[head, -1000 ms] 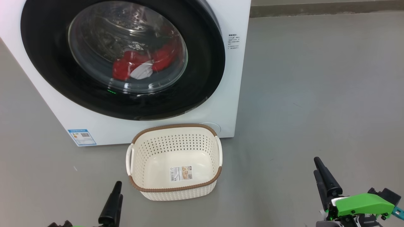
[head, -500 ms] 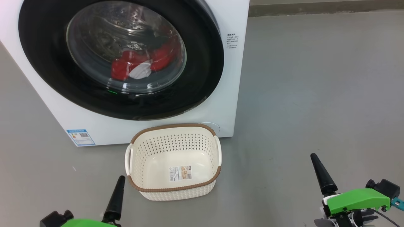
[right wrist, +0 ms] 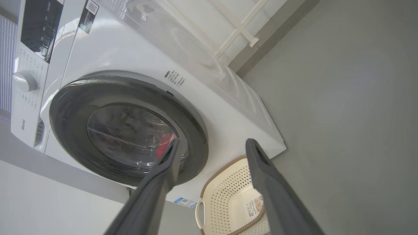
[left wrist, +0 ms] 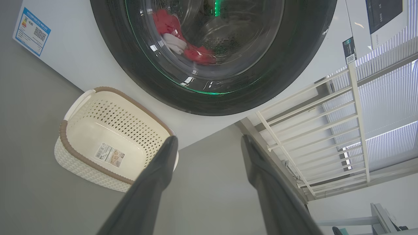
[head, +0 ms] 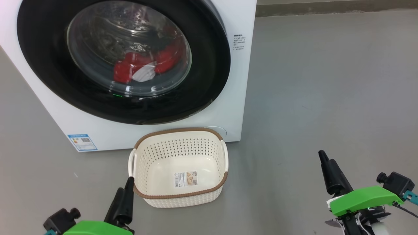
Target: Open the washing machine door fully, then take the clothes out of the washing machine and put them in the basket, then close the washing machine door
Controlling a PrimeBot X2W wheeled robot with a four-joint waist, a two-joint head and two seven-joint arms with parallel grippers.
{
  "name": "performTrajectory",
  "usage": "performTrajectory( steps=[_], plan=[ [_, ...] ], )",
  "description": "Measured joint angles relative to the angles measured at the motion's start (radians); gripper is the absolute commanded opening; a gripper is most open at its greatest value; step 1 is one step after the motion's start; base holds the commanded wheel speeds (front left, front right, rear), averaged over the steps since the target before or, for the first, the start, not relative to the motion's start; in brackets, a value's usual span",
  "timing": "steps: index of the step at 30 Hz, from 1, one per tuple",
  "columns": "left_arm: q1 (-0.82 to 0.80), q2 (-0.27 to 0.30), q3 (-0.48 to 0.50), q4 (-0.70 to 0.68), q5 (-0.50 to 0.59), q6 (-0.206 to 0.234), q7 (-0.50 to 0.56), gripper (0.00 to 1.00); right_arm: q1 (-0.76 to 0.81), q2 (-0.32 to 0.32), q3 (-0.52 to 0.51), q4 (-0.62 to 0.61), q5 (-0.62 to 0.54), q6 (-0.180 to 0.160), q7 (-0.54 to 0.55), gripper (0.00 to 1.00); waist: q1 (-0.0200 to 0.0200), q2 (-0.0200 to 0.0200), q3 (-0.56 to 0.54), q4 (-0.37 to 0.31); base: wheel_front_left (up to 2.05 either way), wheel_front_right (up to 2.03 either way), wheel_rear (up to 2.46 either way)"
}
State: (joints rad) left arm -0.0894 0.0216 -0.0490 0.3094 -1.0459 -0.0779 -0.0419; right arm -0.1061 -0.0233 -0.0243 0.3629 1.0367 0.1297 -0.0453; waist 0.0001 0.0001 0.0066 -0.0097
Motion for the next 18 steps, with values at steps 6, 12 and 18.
performTrajectory(
  steps=[6, 12, 18],
  plan=[
    [-0.004, 0.000, -0.009, 0.000, 0.080, 0.011, -0.015, 1.00, -0.002, 0.000, 0.003, -0.009, -0.095, 0.000, -0.017, 1.00, 0.0000, -0.0001, -0.001, -0.004, 0.00, 0.00, 0.00],
    [-0.017, 0.001, -0.021, 0.001, 0.167, 0.022, -0.036, 1.00, -0.019, -0.002, 0.010, -0.016, -0.196, 0.000, -0.034, 1.00, 0.0000, -0.0001, -0.002, -0.009, 0.00, 0.00, 0.00],
    [-0.023, 0.001, -0.029, 0.001, 0.244, 0.026, -0.054, 1.00, -0.022, -0.002, 0.014, -0.024, -0.277, 0.000, -0.049, 1.00, 0.0000, 0.0000, -0.002, -0.011, 0.00, 0.00, 0.00]
  ],
)
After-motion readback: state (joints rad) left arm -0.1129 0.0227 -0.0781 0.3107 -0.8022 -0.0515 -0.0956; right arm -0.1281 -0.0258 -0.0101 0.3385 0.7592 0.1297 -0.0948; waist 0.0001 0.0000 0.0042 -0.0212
